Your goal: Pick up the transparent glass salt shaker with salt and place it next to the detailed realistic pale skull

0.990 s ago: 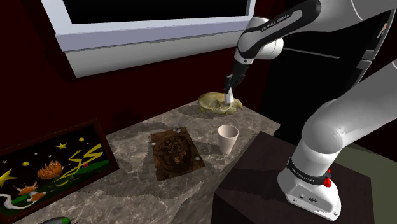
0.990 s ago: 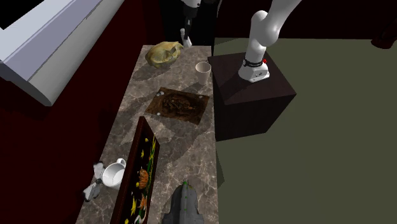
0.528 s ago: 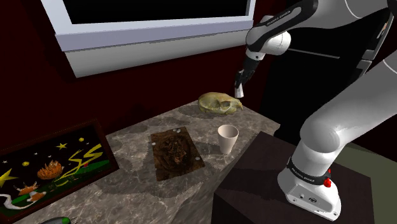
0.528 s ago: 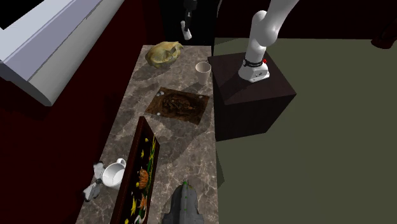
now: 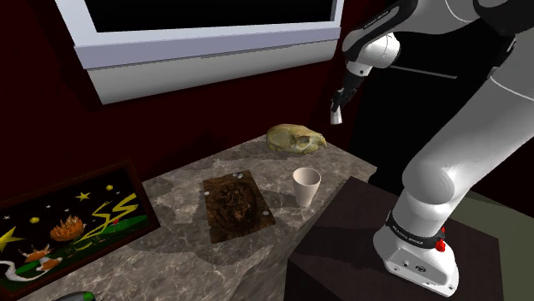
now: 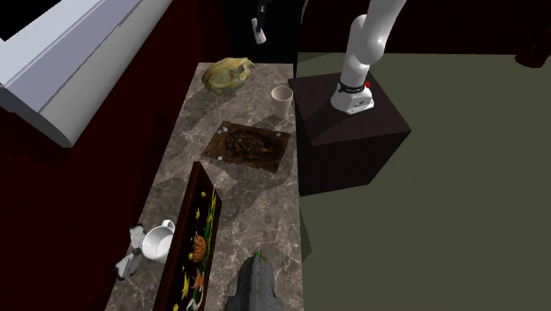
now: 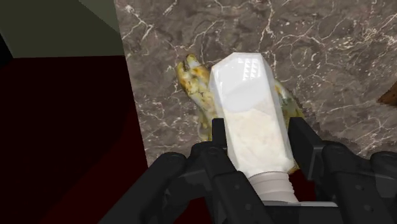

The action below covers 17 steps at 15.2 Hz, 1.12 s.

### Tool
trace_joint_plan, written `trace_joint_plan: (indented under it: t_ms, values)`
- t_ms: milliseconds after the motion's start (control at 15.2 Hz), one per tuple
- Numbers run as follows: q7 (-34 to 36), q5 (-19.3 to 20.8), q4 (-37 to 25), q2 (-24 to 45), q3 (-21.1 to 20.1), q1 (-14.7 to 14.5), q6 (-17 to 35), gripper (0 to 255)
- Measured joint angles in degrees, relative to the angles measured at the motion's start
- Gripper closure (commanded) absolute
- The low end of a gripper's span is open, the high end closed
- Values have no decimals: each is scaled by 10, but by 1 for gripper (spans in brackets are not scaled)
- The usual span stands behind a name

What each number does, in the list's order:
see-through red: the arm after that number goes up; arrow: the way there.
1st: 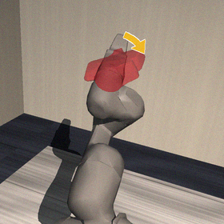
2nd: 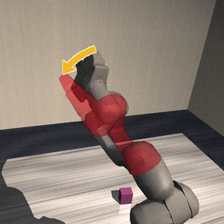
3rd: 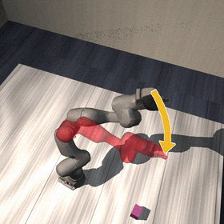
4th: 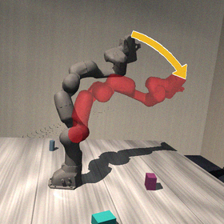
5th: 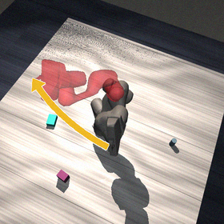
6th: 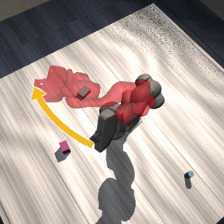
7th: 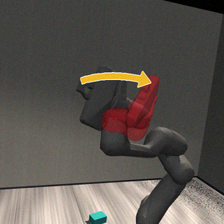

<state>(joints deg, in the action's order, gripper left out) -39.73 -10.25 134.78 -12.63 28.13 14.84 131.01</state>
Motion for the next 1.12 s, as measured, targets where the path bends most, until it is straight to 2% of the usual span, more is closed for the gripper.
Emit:
trace_joint_plan:
  t_ms: [264,594,1122]
  values:
    - [-71,-41,-70,68,41,7,-24,255]
    - [-156,-98,-155,153,76,31,-61,255]
    - [-199,-139,-141,192,75,39,-25,255]
